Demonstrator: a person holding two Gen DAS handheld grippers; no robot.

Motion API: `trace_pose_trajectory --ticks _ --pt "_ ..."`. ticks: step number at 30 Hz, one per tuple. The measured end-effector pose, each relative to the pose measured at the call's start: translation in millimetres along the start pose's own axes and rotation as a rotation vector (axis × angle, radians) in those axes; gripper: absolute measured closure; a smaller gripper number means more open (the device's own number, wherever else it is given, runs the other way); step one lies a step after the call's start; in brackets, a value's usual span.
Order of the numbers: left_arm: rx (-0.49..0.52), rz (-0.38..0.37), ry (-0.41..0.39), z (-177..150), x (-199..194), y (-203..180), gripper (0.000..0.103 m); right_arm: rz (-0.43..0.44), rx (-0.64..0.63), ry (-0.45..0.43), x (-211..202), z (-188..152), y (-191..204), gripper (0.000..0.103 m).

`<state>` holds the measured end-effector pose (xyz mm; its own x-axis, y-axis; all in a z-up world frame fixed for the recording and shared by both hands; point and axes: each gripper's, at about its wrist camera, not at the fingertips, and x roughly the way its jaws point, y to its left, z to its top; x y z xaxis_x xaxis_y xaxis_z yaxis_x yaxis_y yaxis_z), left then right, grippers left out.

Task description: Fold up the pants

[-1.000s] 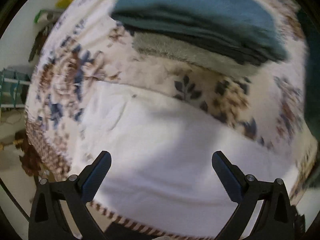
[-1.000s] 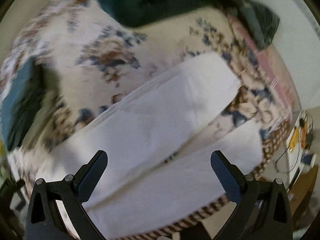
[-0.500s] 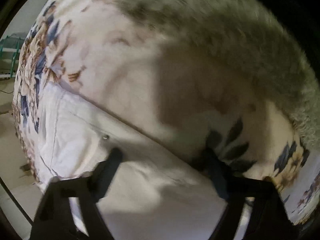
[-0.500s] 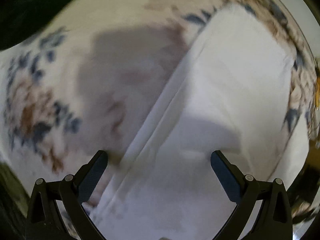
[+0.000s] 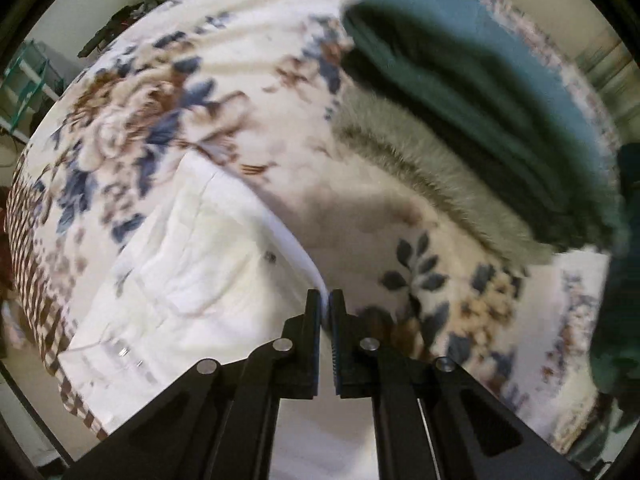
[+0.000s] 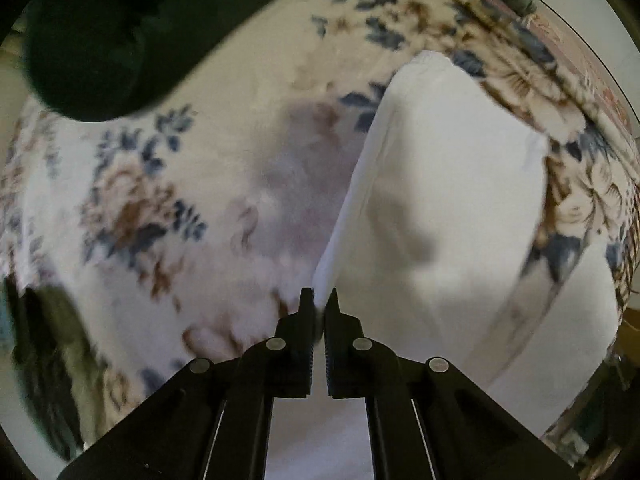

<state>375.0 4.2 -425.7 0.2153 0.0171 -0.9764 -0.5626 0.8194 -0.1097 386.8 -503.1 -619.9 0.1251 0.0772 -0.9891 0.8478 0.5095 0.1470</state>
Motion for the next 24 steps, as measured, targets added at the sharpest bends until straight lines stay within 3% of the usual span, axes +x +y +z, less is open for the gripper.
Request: trace_pose_trajectory --ticks 3,5,6,10,14,18,22,24 --pt "0.004 -0.058 -0.042 -18 -45 25 0.1 0.058 -0.03 -0.006 -30 -14 -24 0.099" --pt "0.013 -0.073 -0.063 -21 -38 28 0.1 0.082 -0.056 -0.014 -51 -40 -39 0.099" --pt "0.015 -0.077 -0.069 -39 -54 42 0.1 0.092 -0.066 -0.015 -61 -31 -58 0.099" --pt "-0.001 -0.049 -0.044 -85 -50 87 0.1 0.092 -0.11 -0.015 -79 -57 -117 0.099" --pt "-0.006 0.05 0.023 -139 -19 134 0.1 0.049 -0.117 0.027 -57 -96 -167 0.099" --pt "-0.046 0.173 0.042 -162 29 174 0.102 0.011 -0.071 0.101 -14 -117 -219 0.099" --pt "-0.108 0.178 0.084 -163 62 205 0.101 -0.027 -0.14 0.137 23 -135 -244 0.099" --pt "-0.1 0.169 0.087 -163 63 204 0.1 -0.038 -0.155 0.177 31 -138 -251 0.092"
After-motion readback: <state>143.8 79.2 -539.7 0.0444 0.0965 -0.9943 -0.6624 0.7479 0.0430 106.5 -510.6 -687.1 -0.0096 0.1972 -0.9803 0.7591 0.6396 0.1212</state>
